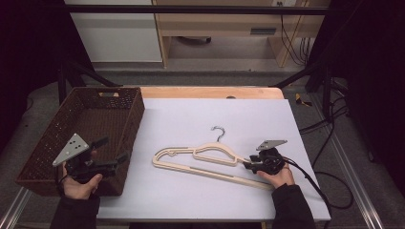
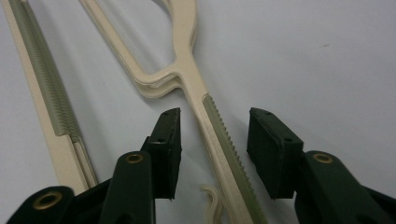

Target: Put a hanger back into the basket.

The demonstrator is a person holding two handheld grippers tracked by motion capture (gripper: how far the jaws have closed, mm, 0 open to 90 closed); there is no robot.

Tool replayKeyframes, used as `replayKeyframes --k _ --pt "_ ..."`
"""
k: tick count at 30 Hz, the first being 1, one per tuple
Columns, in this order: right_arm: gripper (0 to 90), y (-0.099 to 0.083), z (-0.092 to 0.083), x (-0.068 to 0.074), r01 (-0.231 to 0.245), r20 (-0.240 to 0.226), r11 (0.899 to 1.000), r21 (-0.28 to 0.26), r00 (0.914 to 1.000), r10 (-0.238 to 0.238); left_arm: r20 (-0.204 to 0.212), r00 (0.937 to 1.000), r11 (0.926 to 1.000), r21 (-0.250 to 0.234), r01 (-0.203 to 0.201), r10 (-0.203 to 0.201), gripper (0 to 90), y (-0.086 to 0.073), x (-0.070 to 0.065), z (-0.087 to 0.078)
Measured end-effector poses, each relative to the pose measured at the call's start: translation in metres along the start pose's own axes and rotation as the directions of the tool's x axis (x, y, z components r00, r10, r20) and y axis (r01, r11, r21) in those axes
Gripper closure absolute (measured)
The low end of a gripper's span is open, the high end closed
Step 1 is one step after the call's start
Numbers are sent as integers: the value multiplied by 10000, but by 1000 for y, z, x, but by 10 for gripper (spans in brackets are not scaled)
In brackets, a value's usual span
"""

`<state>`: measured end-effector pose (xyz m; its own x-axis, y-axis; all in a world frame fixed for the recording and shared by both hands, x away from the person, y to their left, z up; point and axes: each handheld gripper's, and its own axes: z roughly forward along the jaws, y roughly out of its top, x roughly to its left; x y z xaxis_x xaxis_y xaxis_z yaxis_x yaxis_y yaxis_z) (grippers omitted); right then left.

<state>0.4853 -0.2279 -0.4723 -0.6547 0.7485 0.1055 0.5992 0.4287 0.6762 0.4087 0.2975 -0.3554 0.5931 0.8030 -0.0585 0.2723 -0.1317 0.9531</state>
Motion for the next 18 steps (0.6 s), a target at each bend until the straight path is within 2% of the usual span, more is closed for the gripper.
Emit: replayKeyframes --k 2,4,8,9,10,13,17,18 --pt "564 0 0 0 202 -68 9998 -16 9998 -202 20 10000 10000 47 -22 22 71 0 0 1" --pt "559 0 -2 0 124 -44 9999 -101 9999 -124 27 10000 10000 72 -27 26 71 0 -1 1" --pt "582 3 -8 0 287 -119 9976 -631 9995 -296 52 10000 10000 92 -33 32 71 -1 -2 3" --pt "586 3 -8 1 182 -137 9976 -670 9997 -191 57 10000 9999 101 -40 39 71 -1 -2 3" --pt "591 3 -8 0 304 -144 9972 -679 9994 -315 55 10000 9999 115 -54 53 71 -1 -2 3" --pt "584 3 -4 1 213 -48 9987 -462 9998 -215 56 10000 9999 113 -63 63 71 -1 -3 4" --pt "553 14 -7 3 344 -166 9958 -845 9992 -359 53 9999 9998 184 -119 118 71 -1 -4 5" --pt "538 18 -8 5 220 -163 9945 -1025 9996 -238 38 9999 9997 196 -128 128 71 -1 -4 5"
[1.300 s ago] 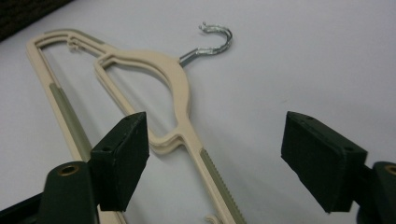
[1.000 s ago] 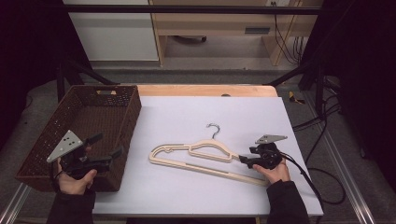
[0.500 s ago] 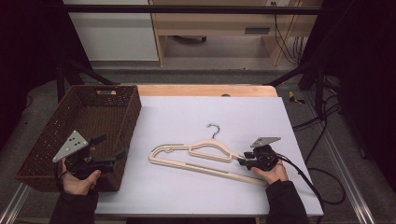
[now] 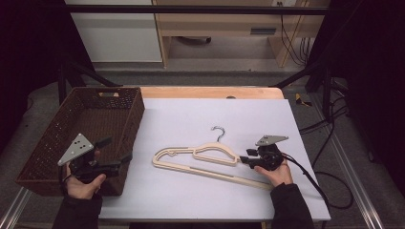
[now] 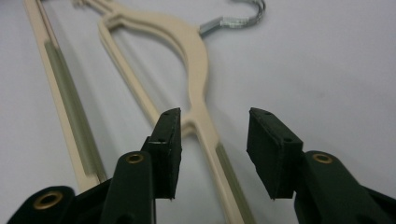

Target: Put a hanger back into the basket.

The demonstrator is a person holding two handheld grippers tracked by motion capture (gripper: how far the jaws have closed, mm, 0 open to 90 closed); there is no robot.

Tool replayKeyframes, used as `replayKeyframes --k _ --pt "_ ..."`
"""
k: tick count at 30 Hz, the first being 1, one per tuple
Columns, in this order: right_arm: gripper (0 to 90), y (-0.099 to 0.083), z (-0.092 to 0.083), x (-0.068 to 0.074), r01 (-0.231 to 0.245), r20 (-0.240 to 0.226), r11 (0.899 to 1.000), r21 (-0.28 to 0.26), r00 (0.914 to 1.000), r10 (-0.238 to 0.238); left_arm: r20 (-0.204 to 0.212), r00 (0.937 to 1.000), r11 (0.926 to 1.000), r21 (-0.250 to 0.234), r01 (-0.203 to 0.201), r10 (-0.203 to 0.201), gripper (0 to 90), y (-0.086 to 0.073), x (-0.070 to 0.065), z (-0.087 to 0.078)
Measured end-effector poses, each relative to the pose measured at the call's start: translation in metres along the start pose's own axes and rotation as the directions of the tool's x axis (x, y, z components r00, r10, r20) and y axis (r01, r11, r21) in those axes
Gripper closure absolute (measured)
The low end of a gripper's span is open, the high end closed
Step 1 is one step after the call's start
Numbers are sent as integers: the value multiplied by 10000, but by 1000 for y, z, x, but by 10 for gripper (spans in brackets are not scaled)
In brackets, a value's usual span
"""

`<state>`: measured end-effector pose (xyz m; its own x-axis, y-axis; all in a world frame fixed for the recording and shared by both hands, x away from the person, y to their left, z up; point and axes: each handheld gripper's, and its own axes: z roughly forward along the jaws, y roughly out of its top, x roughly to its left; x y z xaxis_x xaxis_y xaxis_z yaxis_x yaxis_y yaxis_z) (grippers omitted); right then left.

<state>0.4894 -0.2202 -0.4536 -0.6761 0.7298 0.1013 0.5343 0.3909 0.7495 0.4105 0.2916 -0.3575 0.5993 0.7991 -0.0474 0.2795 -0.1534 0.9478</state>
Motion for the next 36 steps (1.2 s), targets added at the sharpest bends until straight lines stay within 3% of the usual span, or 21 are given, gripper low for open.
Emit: replayKeyframes --k 2,3,8,14,21,25,27,29,35,36 --pt "501 9 2 3 -184 -14 9991 -393 9998 184 -13 10000 10000 9 -23 23 71 0 0 0" --pt "497 13 3 3 -62 -31 9986 -522 10000 60 -21 10000 10000 -11 -23 23 71 0 0 -1" --pt "481 32 19 8 -211 60 9980 -597 9997 215 -41 10000 10000 -21 2 -2 71 0 0 -1" --pt "505 33 48 9 -395 156 9984 408 9991 389 -20 10000 10000 -58 -12 12 71 0 0 -2" --pt "586 28 61 11 -362 12 9925 1168 9993 363 25 10000 10000 1 -76 76 71 0 -2 0" --pt "660 26 62 10 -156 148 9924 1217 9998 139 21 10000 10000 42 -51 51 71 0 -2 2" --pt "703 27 62 13 -370 286 9917 1231 9990 337 20 10000 10000 38 -53 53 71 0 -2 2" --pt "742 27 61 12 -392 115 9913 1258 9992 381 28 10000 10000 32 -62 62 71 0 -3 2" --pt "748 29 59 12 -768 153 9889 1272 9970 755 19 9999 9999 61 -113 112 71 0 -3 2" --pt "748 29 58 10 -603 92 9913 1166 9982 596 24 9999 9999 65 -110 110 71 0 -3 3"
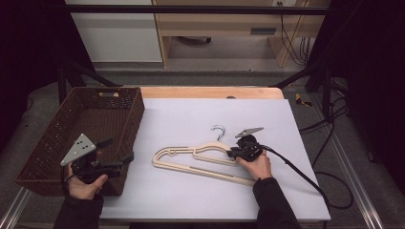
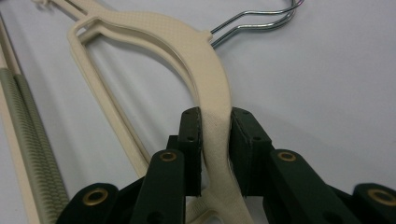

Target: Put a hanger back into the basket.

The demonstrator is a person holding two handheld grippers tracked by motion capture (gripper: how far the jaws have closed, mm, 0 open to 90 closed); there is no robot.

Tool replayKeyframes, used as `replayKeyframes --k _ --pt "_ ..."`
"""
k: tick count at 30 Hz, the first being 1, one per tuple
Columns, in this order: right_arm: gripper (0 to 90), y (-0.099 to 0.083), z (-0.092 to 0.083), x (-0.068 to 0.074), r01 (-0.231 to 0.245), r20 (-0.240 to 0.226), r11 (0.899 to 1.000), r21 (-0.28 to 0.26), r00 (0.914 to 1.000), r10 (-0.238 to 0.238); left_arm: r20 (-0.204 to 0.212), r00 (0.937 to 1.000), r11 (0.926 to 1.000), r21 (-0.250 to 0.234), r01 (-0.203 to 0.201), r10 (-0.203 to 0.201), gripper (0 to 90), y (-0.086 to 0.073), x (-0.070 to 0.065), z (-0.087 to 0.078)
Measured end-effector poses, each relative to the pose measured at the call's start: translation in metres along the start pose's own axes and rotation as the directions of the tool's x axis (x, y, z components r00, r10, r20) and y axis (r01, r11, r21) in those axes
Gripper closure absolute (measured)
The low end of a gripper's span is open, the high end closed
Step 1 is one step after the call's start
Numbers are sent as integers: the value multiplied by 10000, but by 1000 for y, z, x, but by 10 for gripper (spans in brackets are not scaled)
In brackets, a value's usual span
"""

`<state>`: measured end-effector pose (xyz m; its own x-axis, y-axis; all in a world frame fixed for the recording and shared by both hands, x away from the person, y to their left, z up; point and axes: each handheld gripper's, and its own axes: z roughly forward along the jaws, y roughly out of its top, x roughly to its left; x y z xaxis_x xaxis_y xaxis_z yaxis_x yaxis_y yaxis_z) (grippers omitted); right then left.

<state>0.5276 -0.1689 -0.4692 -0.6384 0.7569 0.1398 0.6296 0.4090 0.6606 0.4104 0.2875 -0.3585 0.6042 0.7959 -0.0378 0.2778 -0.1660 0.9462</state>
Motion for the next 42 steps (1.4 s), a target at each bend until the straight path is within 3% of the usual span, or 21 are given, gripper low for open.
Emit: replayKeyframes --k 1,8,9,12,16,20,22,25,31,37,39,42 --pt "749 1 -1 2 -363 -40 9993 -88 9993 363 4 10000 10000 15 -17 17 71 0 0 0" --pt "756 2 -9 0 35 -159 9990 -447 9999 -42 153 9998 9998 159 -97 94 77 1 -8 9" --pt "757 3 -10 1 -151 -200 9989 -438 9997 143 197 9997 9996 241 -137 132 77 1 -10 12" --pt "757 3 -10 1 -107 -269 9987 -508 9996 94 383 9988 9981 524 -323 303 77 4 -20 25" --pt "759 4 -12 1 -88 -357 9981 -614 9993 66 785 9948 9937 866 -718 651 78 14 -39 52" --pt "762 4 -17 2 -88 -479 9972 -746 9988 52 1217 9883 9836 1437 -1089 916 80 19 -55 87" --pt "763 4 -17 2 -123 -468 9966 -809 9989 85 1519 9833 9744 1845 -1283 1007 92 20 -62 108" --pt "763 4 -18 1 -16 -493 9970 -779 9988 -23 1817 9786 9669 2165 -1352 962 103 21 -68 133" --pt "764 5 -19 1 -12 -499 9959 -905 9988 -33 2105 9743 9459 2922 -1409 801 135 22 -69 179" --pt "764 4 -20 2 7 -536 9962 -872 9985 -54 1995 9763 9170 3677 -1543 842 170 17 -67 223" --pt "764 5 -20 2 17 -560 9959 -899 9984 -67 2086 9721 8972 4008 -1854 1077 174 13 -68 234" --pt "765 5 -21 2 -7 -542 9951 -984 9985 -47 2135 9701 8878 4159 -1972 1155 200 8 -71 245"
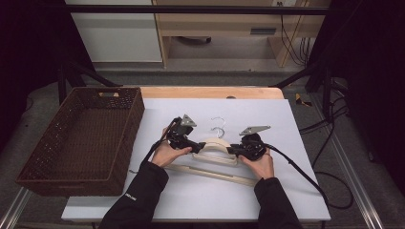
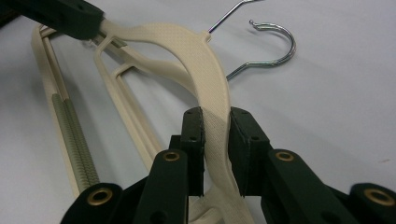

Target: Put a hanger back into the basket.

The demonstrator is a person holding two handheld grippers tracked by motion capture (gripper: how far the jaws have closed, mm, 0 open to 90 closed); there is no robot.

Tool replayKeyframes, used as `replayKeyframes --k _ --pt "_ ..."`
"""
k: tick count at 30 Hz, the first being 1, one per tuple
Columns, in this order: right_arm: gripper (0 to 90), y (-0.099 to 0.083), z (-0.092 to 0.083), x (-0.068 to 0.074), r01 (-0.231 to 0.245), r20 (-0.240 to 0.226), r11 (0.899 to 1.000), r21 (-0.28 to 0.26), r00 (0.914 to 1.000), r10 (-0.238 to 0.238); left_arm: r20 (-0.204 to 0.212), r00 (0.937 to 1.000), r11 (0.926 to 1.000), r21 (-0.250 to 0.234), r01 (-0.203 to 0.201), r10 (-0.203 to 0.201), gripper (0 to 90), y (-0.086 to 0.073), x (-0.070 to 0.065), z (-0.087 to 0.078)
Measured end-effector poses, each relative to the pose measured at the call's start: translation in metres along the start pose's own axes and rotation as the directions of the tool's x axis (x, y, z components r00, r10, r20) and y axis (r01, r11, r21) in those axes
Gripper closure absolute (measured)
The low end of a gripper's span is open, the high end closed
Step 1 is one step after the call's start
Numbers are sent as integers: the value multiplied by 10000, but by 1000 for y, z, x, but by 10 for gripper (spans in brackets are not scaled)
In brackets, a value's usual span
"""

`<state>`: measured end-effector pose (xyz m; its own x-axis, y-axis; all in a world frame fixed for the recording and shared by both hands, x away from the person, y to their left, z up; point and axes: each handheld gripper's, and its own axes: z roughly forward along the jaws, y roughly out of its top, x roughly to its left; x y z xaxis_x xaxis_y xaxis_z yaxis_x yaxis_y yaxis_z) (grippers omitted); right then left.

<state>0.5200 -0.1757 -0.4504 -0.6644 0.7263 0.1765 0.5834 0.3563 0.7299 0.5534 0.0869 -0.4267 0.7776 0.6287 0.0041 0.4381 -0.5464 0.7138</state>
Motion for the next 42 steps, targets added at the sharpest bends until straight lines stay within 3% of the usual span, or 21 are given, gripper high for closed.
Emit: replayKeyframes --k 5,11,17,21,23,24,25,27,29,35,36,37,38,39,40,42 --pt "766 0 -1 1 -49 -36 10000 -65 10000 49 72 9997 9988 440 -232 229 258 4 -3 17" --pt "767 1 -4 2 52 -91 9999 -143 9999 -53 57 9967 9926 905 -809 807 400 6 -11 33" --pt "768 0 -5 2 167 -214 9998 -122 9996 -169 361 9945 9888 1099 -1013 979 584 5 -10 35" --pt "767 0 -6 3 217 -263 9996 -192 9994 -222 485 9893 9841 1074 -1418 1373 687 5 -15 31" --pt "764 0 -7 4 221 -310 9996 -199 9993 -227 303 9855 9792 1125 -1690 1667 704 6 -18 29" --pt "762 0 -7 5 229 -348 9994 -260 9991 -238 292 9796 9728 1155 -2008 1988 708 5 -21 26" --pt "762 0 -7 5 229 -348 9994 -260 9991 -238 292 9796 9728 1155 -2008 1988 723 5 -21 26" --pt "704 1 -12 7 393 -522 9984 -415 9978 -415 223 9724 9655 1156 -2335 2325 729 5 -26 22" --pt "650 1 -15 9 304 -571 9982 -517 9978 -334 114 9709 9668 897 -2393 2392 736 5 -32 18" --pt "490 5 -28 15 920 -511 9918 -888 9940 -968 -56 9509 9496 540 -3087 3094 744 2 -50 5" --pt "483 6 -28 17 987 -479 9904 -968 9934 -1037 -66 9452 9439 541 -3257 3265 745 2 -53 2" --pt "474 7 -29 17 1124 -604 9887 -991 9911 -1187 -66 9452 9439 541 -3257 3265 745 2 -53 2" --pt "474 8 -28 17 1182 -647 9876 -1031 9900 -1253 -55 9355 9343 528 -3525 3533 745 0 -59 -1" --pt "480 9 -28 18 1288 -706 9870 -957 9882 -1358 -141 9315 9308 489 -3623 3634 746 -1 -62 -2" --pt "497 10 -26 19 1281 -758 9884 -820 9880 -1343 -164 9294 9288 476 -3675 3686 746 -2 -63 -4" --pt "562 10 -23 20 1434 -1155 9880 -568 9820 -1491 -101 9310 9306 345 -3645 3650 747 -3 -63 -7"
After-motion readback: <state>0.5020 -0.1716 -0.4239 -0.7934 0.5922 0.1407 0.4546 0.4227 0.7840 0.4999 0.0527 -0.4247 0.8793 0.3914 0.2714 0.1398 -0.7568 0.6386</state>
